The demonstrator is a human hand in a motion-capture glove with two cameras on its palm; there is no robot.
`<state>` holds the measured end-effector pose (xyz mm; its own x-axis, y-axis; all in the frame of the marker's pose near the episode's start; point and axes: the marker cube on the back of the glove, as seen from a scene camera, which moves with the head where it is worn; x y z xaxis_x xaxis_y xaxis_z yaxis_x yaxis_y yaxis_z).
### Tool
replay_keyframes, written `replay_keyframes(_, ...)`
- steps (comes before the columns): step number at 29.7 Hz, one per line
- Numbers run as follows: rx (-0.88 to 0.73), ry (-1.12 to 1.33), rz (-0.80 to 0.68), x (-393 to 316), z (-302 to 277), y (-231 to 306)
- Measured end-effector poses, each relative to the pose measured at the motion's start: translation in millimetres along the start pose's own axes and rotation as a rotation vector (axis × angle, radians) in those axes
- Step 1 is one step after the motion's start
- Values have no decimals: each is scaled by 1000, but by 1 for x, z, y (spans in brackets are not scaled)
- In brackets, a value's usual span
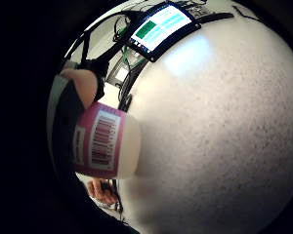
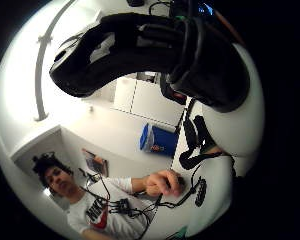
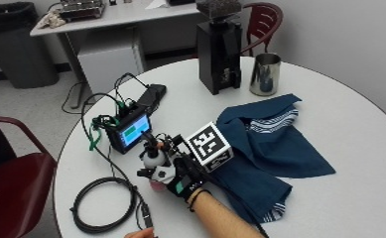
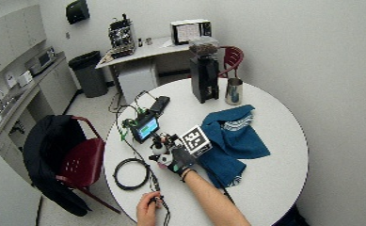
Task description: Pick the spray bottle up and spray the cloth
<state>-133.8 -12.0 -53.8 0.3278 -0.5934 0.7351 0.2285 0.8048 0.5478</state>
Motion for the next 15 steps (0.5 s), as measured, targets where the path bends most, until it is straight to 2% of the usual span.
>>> replay_keyframes(8,-2,18,-57,-11,-3,4)
replay_keyframes(15,-59,127,-77,-63,-51,15)
